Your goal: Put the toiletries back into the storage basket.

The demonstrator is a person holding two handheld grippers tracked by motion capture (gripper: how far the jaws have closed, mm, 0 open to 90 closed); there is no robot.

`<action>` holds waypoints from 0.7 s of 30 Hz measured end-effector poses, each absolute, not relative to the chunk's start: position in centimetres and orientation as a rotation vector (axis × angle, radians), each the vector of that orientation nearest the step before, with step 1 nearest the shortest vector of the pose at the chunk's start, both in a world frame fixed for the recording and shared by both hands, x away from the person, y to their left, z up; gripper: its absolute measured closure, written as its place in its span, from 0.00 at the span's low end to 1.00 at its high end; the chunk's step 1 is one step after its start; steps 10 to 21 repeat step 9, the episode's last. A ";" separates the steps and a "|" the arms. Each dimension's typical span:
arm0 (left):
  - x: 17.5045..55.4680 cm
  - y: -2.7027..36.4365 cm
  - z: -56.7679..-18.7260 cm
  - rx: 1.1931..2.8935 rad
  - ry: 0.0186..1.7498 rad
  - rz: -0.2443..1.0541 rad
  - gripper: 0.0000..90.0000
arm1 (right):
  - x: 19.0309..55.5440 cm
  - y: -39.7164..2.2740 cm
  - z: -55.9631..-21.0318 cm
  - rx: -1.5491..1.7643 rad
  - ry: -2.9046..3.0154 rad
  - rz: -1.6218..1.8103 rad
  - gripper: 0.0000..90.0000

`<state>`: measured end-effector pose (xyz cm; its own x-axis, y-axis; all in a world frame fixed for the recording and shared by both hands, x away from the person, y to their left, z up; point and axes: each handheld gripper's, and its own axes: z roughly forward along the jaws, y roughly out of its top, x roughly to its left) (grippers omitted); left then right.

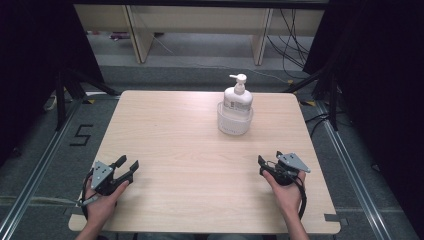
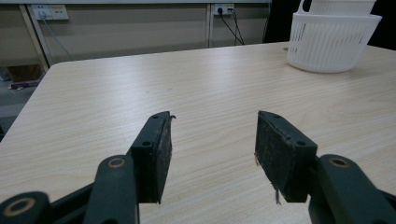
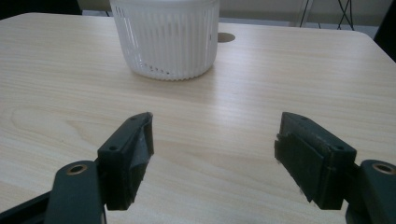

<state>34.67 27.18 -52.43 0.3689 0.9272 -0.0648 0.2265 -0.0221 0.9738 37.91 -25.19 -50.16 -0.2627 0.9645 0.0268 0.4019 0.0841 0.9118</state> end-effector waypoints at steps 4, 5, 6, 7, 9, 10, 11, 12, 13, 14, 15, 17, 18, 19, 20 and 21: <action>34.7 27.2 -52.4 1.509 1.090 0.788 0.51 | 37.9 -24.9 -50.0 1.352 1.743 1.188 0.31; 34.7 27.2 -52.4 1.509 1.091 0.787 0.51 | 37.8 -25.0 -50.0 1.343 1.760 1.175 0.31; 34.7 27.2 -52.4 1.508 1.092 0.787 0.51 | 37.8 -24.9 -50.0 1.347 1.761 1.175 0.31; 34.7 27.2 -52.4 1.508 1.092 0.787 0.51 | 37.8 -24.9 -50.0 1.344 1.763 1.176 0.31; 34.7 27.3 -52.4 1.506 1.095 0.787 0.50 | 37.7 -24.7 -50.0 1.378 1.750 1.196 0.31; 34.7 27.3 -52.4 1.506 1.095 0.787 0.50 | 37.7 -24.7 -50.0 1.378 1.750 1.196 0.31; 34.7 27.3 -52.4 1.506 1.095 0.787 0.50 | 37.7 -24.7 -50.0 1.378 1.750 1.196 0.31; 34.7 27.3 -52.4 1.506 1.095 0.787 0.50 | 37.7 -24.7 -50.0 1.378 1.750 1.196 0.31; 34.7 27.3 -52.4 1.506 1.095 0.787 0.50 | 37.7 -24.7 -50.0 1.378 1.750 1.196 0.31; 34.7 27.3 -52.4 1.506 1.095 0.787 0.50 | 37.7 -24.7 -50.0 1.378 1.750 1.196 0.31; 34.7 27.3 -52.4 1.506 1.095 0.787 0.50 | 37.7 -24.7 -50.0 1.378 1.750 1.196 0.31; 34.7 27.3 -52.4 1.506 1.095 0.787 0.50 | 37.7 -24.7 -50.0 1.378 1.750 1.196 0.31; 34.7 27.3 -52.4 1.506 1.095 0.787 0.50 | 37.7 -24.7 -50.0 1.378 1.750 1.196 0.31; 34.7 27.3 -52.4 1.506 1.095 0.787 0.50 | 37.7 -24.7 -50.0 1.378 1.750 1.196 0.31; 34.7 27.3 -52.4 1.506 1.095 0.787 0.50 | 37.7 -24.7 -50.0 1.378 1.750 1.196 0.31; 34.7 27.3 -52.4 1.506 1.095 0.787 0.50 | 37.7 -24.7 -50.0 1.378 1.750 1.196 0.31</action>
